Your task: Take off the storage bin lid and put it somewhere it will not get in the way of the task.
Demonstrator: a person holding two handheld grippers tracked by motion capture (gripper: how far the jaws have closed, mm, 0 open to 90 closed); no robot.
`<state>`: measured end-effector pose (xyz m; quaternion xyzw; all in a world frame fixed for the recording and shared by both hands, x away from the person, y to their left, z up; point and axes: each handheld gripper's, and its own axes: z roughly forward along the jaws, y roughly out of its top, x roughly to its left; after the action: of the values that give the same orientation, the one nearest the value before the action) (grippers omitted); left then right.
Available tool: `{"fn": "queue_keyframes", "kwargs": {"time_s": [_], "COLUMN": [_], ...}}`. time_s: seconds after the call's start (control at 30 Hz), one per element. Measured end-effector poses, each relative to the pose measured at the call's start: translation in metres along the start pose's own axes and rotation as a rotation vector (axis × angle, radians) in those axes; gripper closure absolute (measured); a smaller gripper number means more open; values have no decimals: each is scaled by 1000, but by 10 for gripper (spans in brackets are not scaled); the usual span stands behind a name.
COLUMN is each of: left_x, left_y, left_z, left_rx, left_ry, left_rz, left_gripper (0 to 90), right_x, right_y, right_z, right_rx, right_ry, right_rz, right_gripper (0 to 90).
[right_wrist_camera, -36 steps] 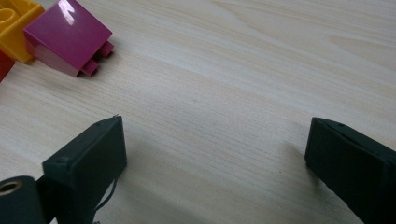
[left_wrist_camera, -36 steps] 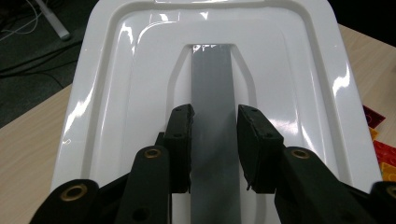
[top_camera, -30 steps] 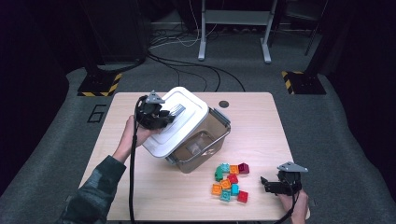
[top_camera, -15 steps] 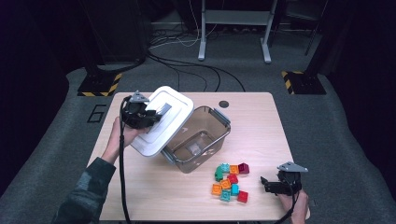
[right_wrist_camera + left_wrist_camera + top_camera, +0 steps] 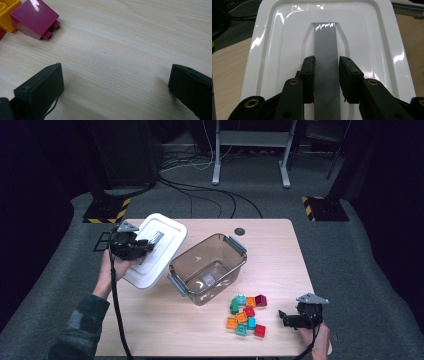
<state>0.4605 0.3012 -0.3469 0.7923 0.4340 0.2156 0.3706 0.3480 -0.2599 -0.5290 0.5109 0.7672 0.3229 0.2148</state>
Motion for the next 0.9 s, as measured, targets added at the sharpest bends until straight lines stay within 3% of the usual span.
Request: {"fn": "queue_keyframes", "kwargs": {"time_s": [0.03, 0.47, 0.67, 0.9], "left_x": [5, 33, 39, 48], "left_y": [-4, -29, -42, -61], "left_z": [-1, 1, 10, 25], "left_rx": [-6, 23, 50, 90], "left_ry": [9, 66, 106, 113], "left_rz": [-20, -92, -128, -173], "left_gripper": [664, 665, 665, 665], "right_x": [0, 0, 0, 0], "right_y": [0, 0, 0, 0], "right_z": [0, 0, 0, 0], "right_rx": [0, 0, 0, -1], "right_ry": [1, 0, -1, -8], "right_rz": [-1, 2, 3, 5], "right_gripper": [0, 0, 0, 0]}}
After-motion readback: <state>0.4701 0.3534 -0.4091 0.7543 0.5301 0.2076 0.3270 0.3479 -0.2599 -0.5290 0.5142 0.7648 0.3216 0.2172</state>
